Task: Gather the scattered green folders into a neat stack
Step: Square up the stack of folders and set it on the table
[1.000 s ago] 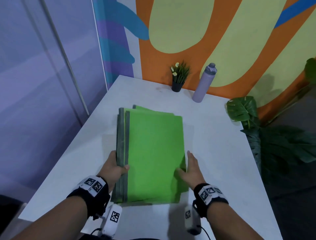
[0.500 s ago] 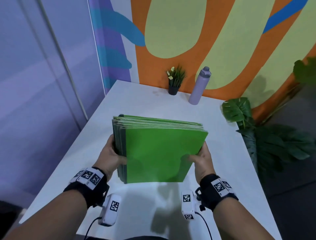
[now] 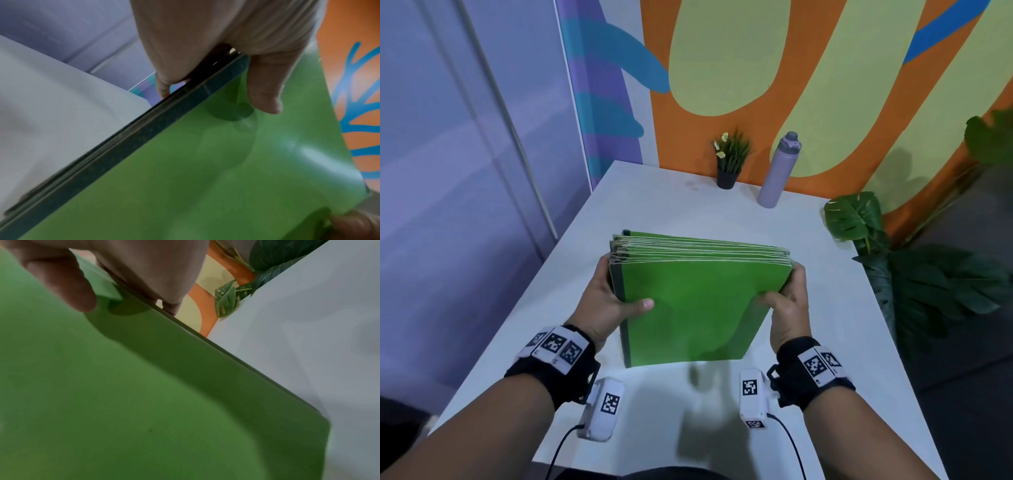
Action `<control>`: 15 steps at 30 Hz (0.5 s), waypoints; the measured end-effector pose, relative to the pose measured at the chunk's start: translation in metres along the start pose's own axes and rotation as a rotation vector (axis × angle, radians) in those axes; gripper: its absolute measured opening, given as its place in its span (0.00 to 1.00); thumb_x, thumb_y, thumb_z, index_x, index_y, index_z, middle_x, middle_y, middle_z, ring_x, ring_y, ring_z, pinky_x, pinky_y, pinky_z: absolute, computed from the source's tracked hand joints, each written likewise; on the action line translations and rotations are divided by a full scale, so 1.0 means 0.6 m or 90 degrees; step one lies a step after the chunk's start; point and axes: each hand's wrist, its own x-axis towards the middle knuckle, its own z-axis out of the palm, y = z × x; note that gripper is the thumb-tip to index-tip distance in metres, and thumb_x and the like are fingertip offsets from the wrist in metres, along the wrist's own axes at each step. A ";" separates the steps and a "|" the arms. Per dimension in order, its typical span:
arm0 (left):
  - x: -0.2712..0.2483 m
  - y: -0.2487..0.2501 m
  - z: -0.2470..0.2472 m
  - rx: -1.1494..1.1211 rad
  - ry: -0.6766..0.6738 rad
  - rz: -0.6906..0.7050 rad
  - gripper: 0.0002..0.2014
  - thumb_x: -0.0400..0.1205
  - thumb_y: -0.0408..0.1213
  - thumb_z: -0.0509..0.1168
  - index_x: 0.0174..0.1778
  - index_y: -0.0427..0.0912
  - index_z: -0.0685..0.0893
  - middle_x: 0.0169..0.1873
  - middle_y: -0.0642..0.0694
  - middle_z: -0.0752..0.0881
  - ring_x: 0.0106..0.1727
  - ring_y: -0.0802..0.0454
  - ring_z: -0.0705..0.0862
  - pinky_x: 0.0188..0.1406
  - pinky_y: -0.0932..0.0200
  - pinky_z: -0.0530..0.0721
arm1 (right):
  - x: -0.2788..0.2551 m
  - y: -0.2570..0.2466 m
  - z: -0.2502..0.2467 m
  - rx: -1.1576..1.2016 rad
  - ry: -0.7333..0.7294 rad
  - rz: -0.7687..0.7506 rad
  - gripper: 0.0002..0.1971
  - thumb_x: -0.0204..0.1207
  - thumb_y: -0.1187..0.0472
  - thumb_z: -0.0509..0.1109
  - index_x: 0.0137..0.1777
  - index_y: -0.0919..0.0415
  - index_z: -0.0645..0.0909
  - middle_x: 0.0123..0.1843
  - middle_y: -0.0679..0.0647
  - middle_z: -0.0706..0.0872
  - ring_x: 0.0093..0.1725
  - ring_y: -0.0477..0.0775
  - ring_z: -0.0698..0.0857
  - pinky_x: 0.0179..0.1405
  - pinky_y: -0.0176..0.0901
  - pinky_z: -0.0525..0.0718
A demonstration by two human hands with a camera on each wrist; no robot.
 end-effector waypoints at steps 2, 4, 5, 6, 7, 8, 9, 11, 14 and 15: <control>-0.001 -0.001 0.005 0.009 0.001 0.009 0.39 0.55 0.28 0.81 0.64 0.43 0.78 0.52 0.48 0.92 0.53 0.48 0.91 0.52 0.49 0.90 | 0.003 -0.004 0.010 0.008 -0.011 -0.002 0.31 0.55 0.78 0.60 0.59 0.56 0.75 0.44 0.53 0.82 0.43 0.52 0.81 0.41 0.42 0.80; -0.005 -0.002 0.012 0.031 0.019 0.026 0.30 0.59 0.25 0.80 0.57 0.47 0.82 0.47 0.54 0.93 0.51 0.50 0.92 0.50 0.52 0.91 | 0.002 -0.001 0.015 0.006 -0.004 0.001 0.29 0.53 0.76 0.61 0.56 0.55 0.76 0.43 0.56 0.81 0.44 0.54 0.79 0.46 0.49 0.76; -0.008 -0.001 0.014 0.038 0.024 0.032 0.29 0.61 0.22 0.80 0.55 0.49 0.82 0.46 0.56 0.94 0.51 0.51 0.92 0.50 0.54 0.91 | 0.001 0.000 0.014 -0.004 0.004 -0.002 0.28 0.54 0.75 0.61 0.56 0.54 0.76 0.43 0.56 0.80 0.44 0.54 0.79 0.47 0.51 0.75; -0.009 0.000 0.015 0.039 0.025 0.039 0.29 0.62 0.20 0.80 0.54 0.49 0.82 0.45 0.57 0.93 0.51 0.52 0.92 0.51 0.55 0.91 | 0.000 0.000 0.011 -0.018 0.008 -0.011 0.29 0.54 0.75 0.62 0.56 0.54 0.75 0.44 0.57 0.80 0.44 0.54 0.79 0.47 0.51 0.75; -0.010 0.002 0.014 0.035 0.024 0.047 0.29 0.62 0.20 0.80 0.55 0.49 0.81 0.46 0.57 0.93 0.50 0.54 0.92 0.52 0.54 0.90 | -0.002 -0.002 0.008 -0.032 0.006 -0.029 0.30 0.55 0.76 0.62 0.58 0.52 0.75 0.46 0.56 0.81 0.45 0.54 0.79 0.47 0.51 0.77; -0.011 0.007 0.013 0.029 0.022 0.058 0.31 0.61 0.22 0.80 0.56 0.49 0.80 0.47 0.57 0.93 0.51 0.55 0.91 0.53 0.55 0.90 | -0.003 -0.005 0.005 -0.043 -0.001 -0.055 0.32 0.56 0.76 0.61 0.60 0.49 0.74 0.51 0.56 0.82 0.48 0.54 0.80 0.47 0.50 0.79; -0.011 0.014 0.012 0.024 0.019 0.069 0.31 0.60 0.24 0.79 0.57 0.51 0.79 0.48 0.57 0.93 0.52 0.55 0.91 0.53 0.56 0.90 | -0.004 -0.009 0.003 -0.061 -0.012 -0.092 0.34 0.57 0.76 0.61 0.63 0.47 0.73 0.56 0.57 0.82 0.51 0.53 0.81 0.49 0.50 0.81; -0.008 0.026 0.013 0.029 0.016 0.091 0.30 0.61 0.27 0.78 0.55 0.54 0.78 0.48 0.57 0.92 0.52 0.56 0.90 0.53 0.58 0.89 | -0.001 -0.015 0.005 -0.156 -0.009 -0.187 0.34 0.59 0.76 0.59 0.63 0.47 0.75 0.57 0.59 0.81 0.52 0.53 0.80 0.50 0.49 0.81; -0.003 0.030 0.019 0.044 0.022 0.093 0.24 0.68 0.24 0.78 0.52 0.52 0.79 0.48 0.51 0.92 0.54 0.47 0.90 0.57 0.47 0.88 | 0.005 -0.020 0.015 -0.334 0.043 -0.300 0.27 0.57 0.75 0.54 0.53 0.54 0.81 0.45 0.55 0.75 0.41 0.47 0.74 0.39 0.46 0.73; -0.003 0.029 0.019 0.044 0.025 0.090 0.22 0.70 0.23 0.77 0.51 0.51 0.80 0.48 0.50 0.91 0.55 0.44 0.89 0.59 0.44 0.87 | 0.004 -0.023 0.019 -0.386 0.060 -0.329 0.26 0.57 0.73 0.54 0.52 0.57 0.82 0.45 0.54 0.75 0.41 0.46 0.75 0.39 0.46 0.72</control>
